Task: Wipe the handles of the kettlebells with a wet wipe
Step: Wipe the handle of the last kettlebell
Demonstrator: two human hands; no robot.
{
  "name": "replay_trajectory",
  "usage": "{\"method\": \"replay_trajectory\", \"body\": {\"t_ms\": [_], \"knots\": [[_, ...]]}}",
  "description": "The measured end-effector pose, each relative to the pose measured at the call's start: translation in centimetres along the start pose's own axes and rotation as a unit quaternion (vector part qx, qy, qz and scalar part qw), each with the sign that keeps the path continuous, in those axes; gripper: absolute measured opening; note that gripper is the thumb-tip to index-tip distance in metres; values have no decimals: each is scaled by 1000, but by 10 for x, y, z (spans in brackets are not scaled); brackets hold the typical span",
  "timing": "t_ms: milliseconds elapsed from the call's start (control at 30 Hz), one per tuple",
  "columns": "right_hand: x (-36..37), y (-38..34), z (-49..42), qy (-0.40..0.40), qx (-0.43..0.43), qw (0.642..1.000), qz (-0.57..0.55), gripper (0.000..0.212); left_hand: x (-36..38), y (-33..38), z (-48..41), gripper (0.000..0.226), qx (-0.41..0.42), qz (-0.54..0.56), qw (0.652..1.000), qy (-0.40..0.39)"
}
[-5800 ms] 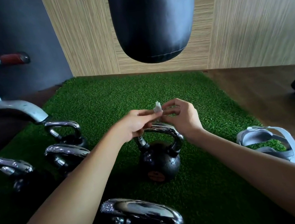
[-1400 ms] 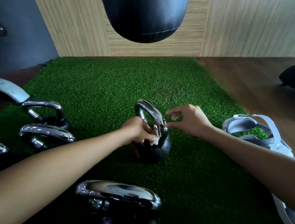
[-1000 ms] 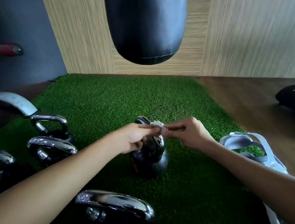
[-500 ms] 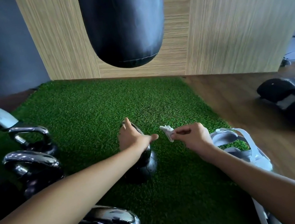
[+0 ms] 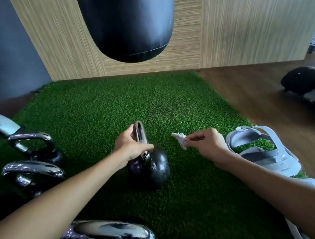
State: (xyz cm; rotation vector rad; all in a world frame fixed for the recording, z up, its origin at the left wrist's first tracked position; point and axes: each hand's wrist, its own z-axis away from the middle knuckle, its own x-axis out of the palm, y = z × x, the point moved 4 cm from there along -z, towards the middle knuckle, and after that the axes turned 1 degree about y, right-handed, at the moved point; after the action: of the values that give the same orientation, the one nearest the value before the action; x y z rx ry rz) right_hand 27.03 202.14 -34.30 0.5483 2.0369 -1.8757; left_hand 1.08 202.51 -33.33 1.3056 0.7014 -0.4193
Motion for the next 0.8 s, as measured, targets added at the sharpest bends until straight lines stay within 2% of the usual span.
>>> {"method": "replay_trajectory", "body": {"t_ms": [67,167,267,533,700,800], "knots": [[5,2,-2,-2,11,1000,-13,13,-19,-7,-7,116,52,-44,993,-95],[17,5,-7,-10,26,999,-38,12,-40,-4,-20,124,112,-141,961,-210],[28,6,-13,4,43,998,-51,11,-51,15,-24,131,139,-257,920,-261],[72,-5,-51,48,97,990,-89,12,-65,49,-35,111,195,-353,884,-236],[106,3,-64,42,114,987,-100,12,-60,50,-37,112,214,-360,882,-217],[119,12,-69,48,86,991,-96,18,-61,43,-37,110,217,-345,888,-214]]}}
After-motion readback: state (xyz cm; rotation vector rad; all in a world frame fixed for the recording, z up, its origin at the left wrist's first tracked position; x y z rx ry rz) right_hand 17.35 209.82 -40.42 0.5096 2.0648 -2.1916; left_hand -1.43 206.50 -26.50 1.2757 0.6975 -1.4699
